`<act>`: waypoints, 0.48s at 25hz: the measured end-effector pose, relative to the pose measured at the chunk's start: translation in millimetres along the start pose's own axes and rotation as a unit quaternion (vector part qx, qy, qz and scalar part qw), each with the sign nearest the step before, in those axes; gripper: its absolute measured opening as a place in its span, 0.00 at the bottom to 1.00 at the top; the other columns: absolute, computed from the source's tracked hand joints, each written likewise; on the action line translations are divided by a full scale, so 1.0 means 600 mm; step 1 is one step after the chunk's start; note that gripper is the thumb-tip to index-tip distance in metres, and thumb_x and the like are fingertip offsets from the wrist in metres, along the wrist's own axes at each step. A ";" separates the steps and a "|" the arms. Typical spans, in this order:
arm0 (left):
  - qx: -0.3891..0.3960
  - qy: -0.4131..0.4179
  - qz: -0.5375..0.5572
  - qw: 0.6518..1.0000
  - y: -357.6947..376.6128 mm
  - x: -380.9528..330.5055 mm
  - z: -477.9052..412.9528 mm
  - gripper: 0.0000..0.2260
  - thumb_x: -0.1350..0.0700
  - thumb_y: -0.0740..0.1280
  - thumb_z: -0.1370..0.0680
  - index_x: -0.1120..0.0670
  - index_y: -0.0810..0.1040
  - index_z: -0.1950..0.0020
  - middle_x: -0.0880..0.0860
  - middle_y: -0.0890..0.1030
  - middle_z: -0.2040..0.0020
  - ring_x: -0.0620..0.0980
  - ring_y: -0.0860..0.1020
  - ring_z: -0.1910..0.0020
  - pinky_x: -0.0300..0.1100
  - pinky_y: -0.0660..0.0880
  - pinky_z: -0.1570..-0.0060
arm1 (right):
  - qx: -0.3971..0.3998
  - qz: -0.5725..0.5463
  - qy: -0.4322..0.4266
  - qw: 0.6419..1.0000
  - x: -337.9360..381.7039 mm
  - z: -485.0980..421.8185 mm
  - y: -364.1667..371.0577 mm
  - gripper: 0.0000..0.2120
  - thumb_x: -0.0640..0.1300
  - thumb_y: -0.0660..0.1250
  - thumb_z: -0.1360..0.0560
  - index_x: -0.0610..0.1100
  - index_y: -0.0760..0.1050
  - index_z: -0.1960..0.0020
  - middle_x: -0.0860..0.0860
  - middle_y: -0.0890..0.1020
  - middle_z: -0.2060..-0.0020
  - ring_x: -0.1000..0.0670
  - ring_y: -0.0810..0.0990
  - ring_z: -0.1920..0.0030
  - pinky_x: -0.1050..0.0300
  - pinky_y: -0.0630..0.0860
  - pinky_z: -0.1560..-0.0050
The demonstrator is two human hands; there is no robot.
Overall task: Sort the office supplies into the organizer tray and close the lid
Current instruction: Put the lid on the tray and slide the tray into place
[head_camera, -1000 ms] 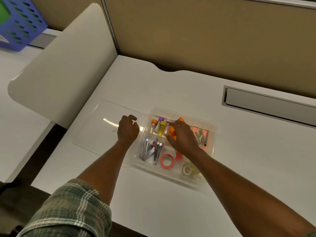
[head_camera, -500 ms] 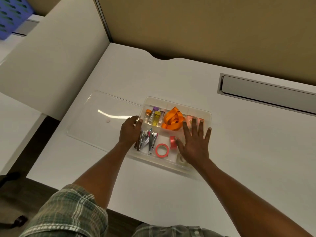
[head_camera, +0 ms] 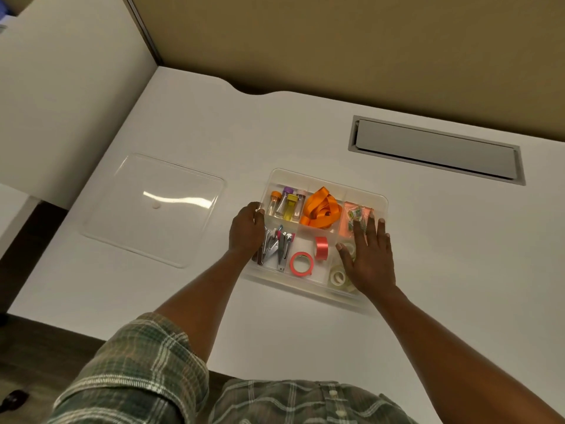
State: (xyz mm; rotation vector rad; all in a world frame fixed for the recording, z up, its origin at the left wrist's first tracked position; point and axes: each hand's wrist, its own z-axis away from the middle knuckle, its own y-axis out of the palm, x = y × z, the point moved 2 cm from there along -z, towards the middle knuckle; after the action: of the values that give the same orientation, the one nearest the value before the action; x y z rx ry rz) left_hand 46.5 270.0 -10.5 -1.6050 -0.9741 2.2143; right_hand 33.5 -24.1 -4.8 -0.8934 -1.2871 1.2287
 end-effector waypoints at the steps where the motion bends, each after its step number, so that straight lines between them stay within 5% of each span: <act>1: 0.006 -0.001 0.007 1.000 0.012 -0.009 0.006 0.14 0.53 0.58 0.17 0.55 0.75 0.35 0.56 0.82 0.45 0.55 0.80 0.47 0.48 0.77 0.45 | 0.001 0.001 0.002 1.000 -0.017 0.002 -0.005 0.37 0.66 0.46 0.21 0.47 0.52 0.18 0.44 0.49 0.18 0.42 0.43 0.19 0.38 0.52 0.21; 7: -0.018 0.007 0.011 1.000 0.007 -0.025 0.018 0.13 0.51 0.60 0.18 0.55 0.76 0.38 0.56 0.81 0.47 0.53 0.79 0.49 0.42 0.73 0.51 | 0.002 0.018 0.002 1.000 -0.047 0.004 -0.018 0.37 0.67 0.45 0.21 0.47 0.52 0.18 0.44 0.50 0.19 0.41 0.44 0.19 0.34 0.45 0.22; 12: -0.083 -0.085 -0.231 0.966 -0.083 0.050 -0.001 0.13 0.56 0.65 0.23 0.58 0.72 0.40 0.59 0.74 0.43 0.59 0.74 0.42 0.54 0.75 0.46 | -0.006 0.018 -0.019 1.000 0.006 0.002 -0.013 0.37 0.68 0.45 0.21 0.50 0.47 0.18 0.45 0.47 0.18 0.42 0.41 0.19 0.35 0.40 0.22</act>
State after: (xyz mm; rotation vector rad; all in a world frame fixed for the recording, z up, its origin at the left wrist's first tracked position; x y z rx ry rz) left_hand 26.6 323.8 -1.2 -1.1048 -1.4451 2.0050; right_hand 33.0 -22.2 3.7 -0.9090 -1.3148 1.2726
